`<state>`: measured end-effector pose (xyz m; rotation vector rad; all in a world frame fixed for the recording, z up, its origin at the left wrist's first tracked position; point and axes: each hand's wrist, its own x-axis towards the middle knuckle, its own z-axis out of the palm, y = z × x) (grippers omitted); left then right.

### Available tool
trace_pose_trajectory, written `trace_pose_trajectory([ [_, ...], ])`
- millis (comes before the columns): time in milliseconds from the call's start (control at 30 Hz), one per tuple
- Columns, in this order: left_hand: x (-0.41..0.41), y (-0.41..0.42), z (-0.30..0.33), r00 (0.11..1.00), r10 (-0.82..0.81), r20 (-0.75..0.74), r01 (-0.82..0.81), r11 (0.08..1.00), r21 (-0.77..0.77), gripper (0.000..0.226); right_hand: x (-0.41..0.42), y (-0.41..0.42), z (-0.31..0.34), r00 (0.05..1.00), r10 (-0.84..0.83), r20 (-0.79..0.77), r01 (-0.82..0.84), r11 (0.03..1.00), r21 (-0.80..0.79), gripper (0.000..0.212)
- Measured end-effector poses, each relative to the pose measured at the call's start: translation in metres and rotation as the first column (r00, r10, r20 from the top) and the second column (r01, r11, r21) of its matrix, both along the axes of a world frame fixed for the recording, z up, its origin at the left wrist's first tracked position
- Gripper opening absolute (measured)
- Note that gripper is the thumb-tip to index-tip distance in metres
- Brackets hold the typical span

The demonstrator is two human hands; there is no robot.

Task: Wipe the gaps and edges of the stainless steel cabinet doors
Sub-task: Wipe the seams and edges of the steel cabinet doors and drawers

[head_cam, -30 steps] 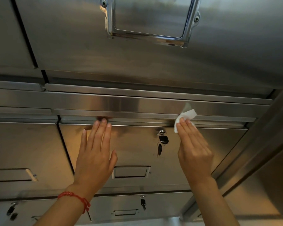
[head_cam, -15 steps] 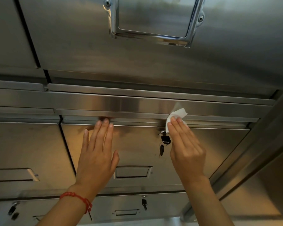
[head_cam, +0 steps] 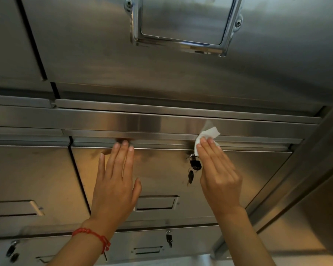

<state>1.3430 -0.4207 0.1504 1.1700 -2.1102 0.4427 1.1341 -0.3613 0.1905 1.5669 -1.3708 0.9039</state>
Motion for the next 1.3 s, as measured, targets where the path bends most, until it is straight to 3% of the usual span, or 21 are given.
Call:
trace_pose_trajectory([
  [533, -0.002, 0.001, -0.001, 0.997, -0.035, -0.071, 0.036, 0.999, 0.005, 0.062, -0.017, 0.011, 0.000, 0.994, -0.097, 0.057, 0.093, 0.993, 0.070, 0.041],
  [867, -0.014, 0.010, 0.002, 0.993, 0.052, -0.106, -0.048, 0.998, 0.042, 0.063, -0.035, 0.015, 0.005, 0.999, -0.015, 0.029, 0.012, 0.995, 0.099, 0.038],
  [1300, -0.078, 0.040, 0.011, 0.999, -0.033, -0.035, 0.035, 0.998, 0.061, 0.059, -0.065, 0.020, 0.005, 0.997, 0.073, 0.009, -0.074, 0.995, 0.065, 0.028],
])
